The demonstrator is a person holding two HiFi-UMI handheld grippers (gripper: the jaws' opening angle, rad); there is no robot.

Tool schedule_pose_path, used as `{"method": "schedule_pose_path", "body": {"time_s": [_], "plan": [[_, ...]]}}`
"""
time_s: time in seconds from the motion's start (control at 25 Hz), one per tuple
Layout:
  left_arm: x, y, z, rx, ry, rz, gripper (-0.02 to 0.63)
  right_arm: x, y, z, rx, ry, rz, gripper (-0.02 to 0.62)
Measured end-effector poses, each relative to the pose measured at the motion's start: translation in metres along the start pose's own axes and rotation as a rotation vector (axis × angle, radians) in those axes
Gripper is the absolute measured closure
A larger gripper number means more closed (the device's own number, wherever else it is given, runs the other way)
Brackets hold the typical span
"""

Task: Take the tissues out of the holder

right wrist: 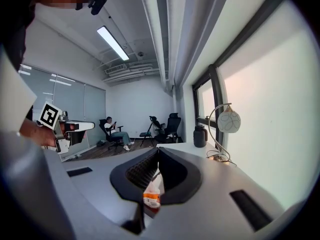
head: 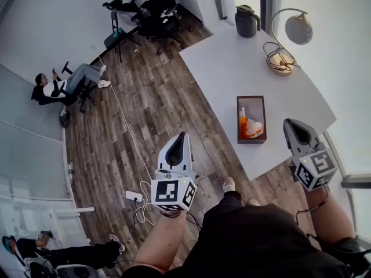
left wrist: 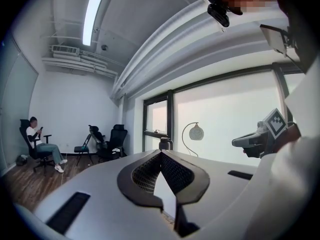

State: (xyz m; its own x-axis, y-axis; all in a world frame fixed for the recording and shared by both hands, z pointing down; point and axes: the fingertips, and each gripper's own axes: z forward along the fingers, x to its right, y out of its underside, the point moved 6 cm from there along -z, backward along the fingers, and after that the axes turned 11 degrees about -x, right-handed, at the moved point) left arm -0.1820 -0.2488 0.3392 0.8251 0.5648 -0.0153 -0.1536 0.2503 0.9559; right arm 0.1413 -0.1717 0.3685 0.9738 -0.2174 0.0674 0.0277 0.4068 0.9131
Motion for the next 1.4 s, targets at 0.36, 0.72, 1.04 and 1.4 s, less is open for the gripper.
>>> {"method": "schedule_pose_path", "body": {"time_s": [0.36, 0.72, 1.04, 1.4], "plan": [[-0.025, -0.004, 0.084, -0.023, 0.171, 0.041, 0.601, 0.001, -0.010, 0.028, -0.078, 0.143, 0.030, 0.591], [-0.015, 0.001, 0.137, -0.044, 0.303, 0.043, 0.601, -0.006, -0.012, 0.036, -0.081, 0.169, -0.017, 0.591], [0.005, 0.008, 0.150, -0.063, 0.281, 0.070, 0.601, 0.009, 0.012, 0.052, -0.079, 0.105, -0.006, 0.591], [0.002, 0.025, 0.145, -0.075, 0.199, 0.043, 0.601, -0.013, 0.040, 0.071, -0.100, -0.017, -0.003, 0.591]]}}
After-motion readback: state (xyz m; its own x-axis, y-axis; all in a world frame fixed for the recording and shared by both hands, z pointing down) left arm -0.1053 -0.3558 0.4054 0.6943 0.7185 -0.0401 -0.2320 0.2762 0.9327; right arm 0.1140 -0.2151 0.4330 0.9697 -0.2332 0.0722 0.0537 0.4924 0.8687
